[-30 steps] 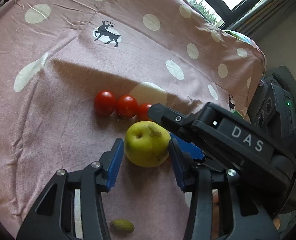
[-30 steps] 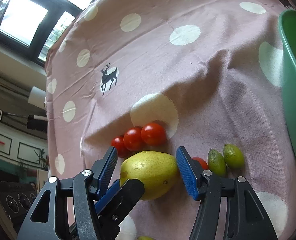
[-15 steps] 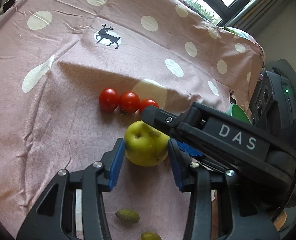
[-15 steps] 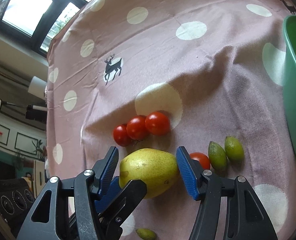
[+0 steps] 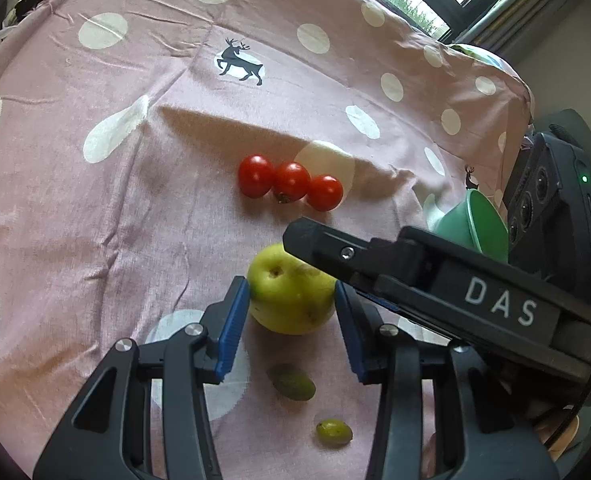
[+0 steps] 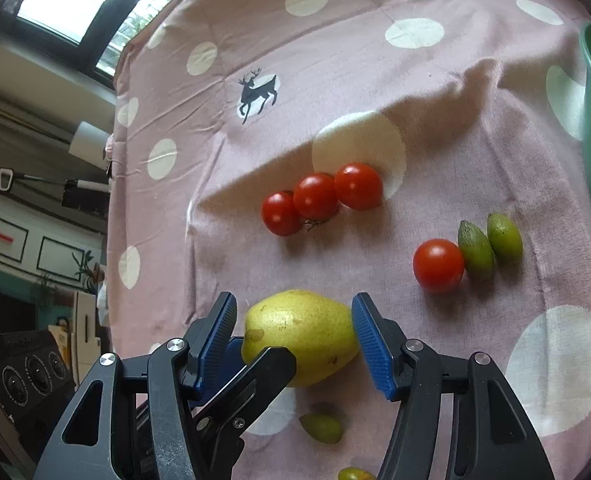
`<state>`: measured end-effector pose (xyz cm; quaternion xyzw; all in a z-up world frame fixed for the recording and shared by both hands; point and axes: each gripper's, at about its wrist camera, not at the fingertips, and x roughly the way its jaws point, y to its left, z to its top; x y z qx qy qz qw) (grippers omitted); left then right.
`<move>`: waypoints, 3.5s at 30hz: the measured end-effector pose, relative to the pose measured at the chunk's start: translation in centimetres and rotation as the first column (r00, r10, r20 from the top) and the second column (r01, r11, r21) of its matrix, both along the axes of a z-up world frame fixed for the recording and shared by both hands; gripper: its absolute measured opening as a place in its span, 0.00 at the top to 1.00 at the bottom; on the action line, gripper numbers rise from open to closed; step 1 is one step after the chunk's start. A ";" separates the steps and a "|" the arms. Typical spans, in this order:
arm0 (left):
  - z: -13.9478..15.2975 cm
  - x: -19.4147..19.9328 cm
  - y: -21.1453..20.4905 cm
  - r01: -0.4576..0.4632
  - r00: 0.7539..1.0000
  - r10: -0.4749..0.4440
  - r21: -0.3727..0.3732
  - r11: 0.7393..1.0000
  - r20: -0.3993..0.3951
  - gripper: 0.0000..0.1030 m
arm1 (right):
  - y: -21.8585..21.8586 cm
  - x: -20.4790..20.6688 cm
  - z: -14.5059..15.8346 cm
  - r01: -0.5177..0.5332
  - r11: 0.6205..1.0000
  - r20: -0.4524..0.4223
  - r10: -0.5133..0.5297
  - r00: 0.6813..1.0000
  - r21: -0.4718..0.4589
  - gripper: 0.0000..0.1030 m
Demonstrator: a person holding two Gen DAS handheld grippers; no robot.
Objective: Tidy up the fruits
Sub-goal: 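Lift the pear with the right tool and carry it over the green bowl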
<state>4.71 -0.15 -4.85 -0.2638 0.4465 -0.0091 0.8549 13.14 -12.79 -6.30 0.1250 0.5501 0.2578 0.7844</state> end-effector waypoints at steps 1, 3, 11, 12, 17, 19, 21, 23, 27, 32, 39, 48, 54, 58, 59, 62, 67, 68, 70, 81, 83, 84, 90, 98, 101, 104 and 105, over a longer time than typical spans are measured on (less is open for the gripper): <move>0.0 0.0 0.0 0.002 1.000 -0.002 0.002 1.000 0.001 0.58 | 0.1 -0.1 0.0 -0.001 1.000 0.004 0.001 1.000 -0.004 0.39; 0.1 0.0 -0.1 0.005 1.000 -0.005 0.011 1.000 0.008 0.58 | 0.1 -0.1 0.0 -0.002 1.000 0.006 0.002 1.000 -0.004 0.39; -0.2 0.0 0.3 0.006 1.000 -0.005 -0.018 1.000 0.010 0.57 | -0.1 0.2 -0.9 0.002 1.000 -0.030 -0.002 1.000 -0.003 0.39; -0.2 0.0 0.4 0.005 1.000 -0.005 -0.021 1.000 0.010 0.56 | -0.1 0.1 -0.8 0.002 1.000 -0.026 -0.002 1.000 -0.008 0.39; -0.3 0.0 0.2 0.009 1.000 -0.009 -0.012 1.000 0.014 0.56 | -0.1 0.2 -0.9 0.000 1.000 -0.030 -0.001 1.000 -0.007 0.39; -0.3 0.0 0.2 0.010 1.000 -0.010 -0.009 1.000 0.014 0.56 | -0.1 0.3 -1.1 -0.001 1.000 -0.047 0.001 0.999 0.007 0.38; -0.3 0.0 0.2 0.010 1.000 -0.010 -0.008 1.000 0.013 0.56 | -0.2 0.4 -1.3 0.001 1.000 -0.058 0.000 0.998 0.020 0.38; -0.3 0.0 0.1 0.011 1.000 -0.011 -0.009 1.000 0.012 0.55 | -0.3 0.5 -1.4 0.003 1.000 -0.063 -0.002 0.998 0.027 0.37; -0.4 0.1 0.1 0.012 1.000 -0.012 -0.015 1.000 0.009 0.52 | -0.4 0.7 -1.8 0.007 0.999 -0.081 -0.004 0.997 0.044 0.36; -1.1 0.5 0.0 0.017 1.000 -0.018 -0.032 0.999 -0.019 0.48 | -0.9 1.0 -2.4 0.010 0.996 -0.113 -0.001 0.994 0.083 0.34; -1.2 0.5 0.0 0.020 1.000 -0.020 -0.039 0.999 -0.018 0.48 | -0.8 0.9 -2.3 0.006 0.997 -0.095 0.002 0.995 0.083 0.34; 0.3 0.3 -1.3 0.018 1.000 -0.018 0.024 1.000 0.021 0.49 | -1.6 0.8 -1.9 0.030 0.991 -0.098 -0.018 0.995 0.131 0.34; 2.3 -0.1 -2.6 0.033 0.995 -0.038 0.060 0.998 0.097 0.49 | -2.8 0.1 0.5 0.034 0.985 -0.021 -0.031 0.999 0.169 0.34; 3.4 -0.3 -3.7 0.051 0.988 -0.062 0.078 0.996 0.139 0.49 | -3.7 -0.6 1.9 0.046 0.980 0.024 -0.052 0.998 0.193 0.34; 3.6 -0.3 -4.0 0.052 0.987 -0.064 0.084 0.995 0.150 0.49 | -4.0 -0.7 2.2 0.050 0.979 0.032 -0.058 0.998 0.197 0.34; 4.5 -0.3 -5.1 0.067 0.979 -0.085 0.103 0.992 0.185 0.49 | -4.8 -1.2 3.1 0.064 0.973 0.060 -0.079 0.995 0.222 0.34; 5.5 -0.3 -6.4 0.091 0.965 -0.115 0.112 0.990 0.234 0.49 | -6.6 -1.8 4.6 0.088 0.965 0.109 -0.118 0.987 0.248 0.34; 5.7 -0.2 -6.7 0.096 0.962 -0.121 0.114 0.989 0.243 0.49 | -7.0 -1.9 4.9 0.096 0.963 0.117 -0.129 0.985 0.252 0.34; 6.1 -0.3 -7.3 0.104 0.955 -0.133 0.120 0.987 0.265 0.49 | -7.5 -2.1 5.4 0.111 0.960 0.129 -0.148 0.981 0.259 0.34; 7.3 0.3 -11.0 0.192 0.920 -0.227 0.137 0.972 0.320 0.49 | -12.0 -3.3 7.3 0.198 0.931 0.181 -0.261 0.948 0.306 0.34; 7.3 0.6 -11.7 0.214 0.914 -0.247 0.135 0.967 0.323 0.49 | -12.8 -3.4 7.5 0.219 0.925 0.185 -0.285 0.940 0.309 0.34; 7.4 0.6 -12.0 0.223 0.911 -0.256 0.135 0.965 0.324 0.49 | -13.2 -3.5 7.6 0.231 0.922 0.186 -0.297 0.936 0.310 0.34; 7.2 1.8 -14.1 0.286 0.895 -0.314 0.132 0.949 0.318 0.49 | -15.8 -3.5 7.6 0.298 0.900 0.179 -0.366 0.913 0.319 0.34; 6.7 3.6 -16.9 0.373 0.869 -0.396 0.133 0.918 0.297 0.49 | -19.0 -3.1 7.0 0.388 0.860 0.152 -0.454 0.878 0.331 0.34; 6.3 4.0 -17.7 0.399 0.858 -0.418 0.125 0.909 0.300 0.49 | -19.9 -3.0 6.9 0.422 0.844 0.146 -0.488 0.861 0.329 0.34; 6.0 4.4 -18.4 0.422 0.849 -0.436 0.113 0.900 0.300 0.49 | -20.7 -3.0 6.7 0.451 0.831 0.139 -0.514 0.846 0.326 0.34; 5.9 4.5 -18.5 0.430 0.845 -0.442 0.107 0.896 0.302 0.49 | -21.0 -3.0 6.7 0.461 0.826 0.138 -0.523 0.841 0.324 0.34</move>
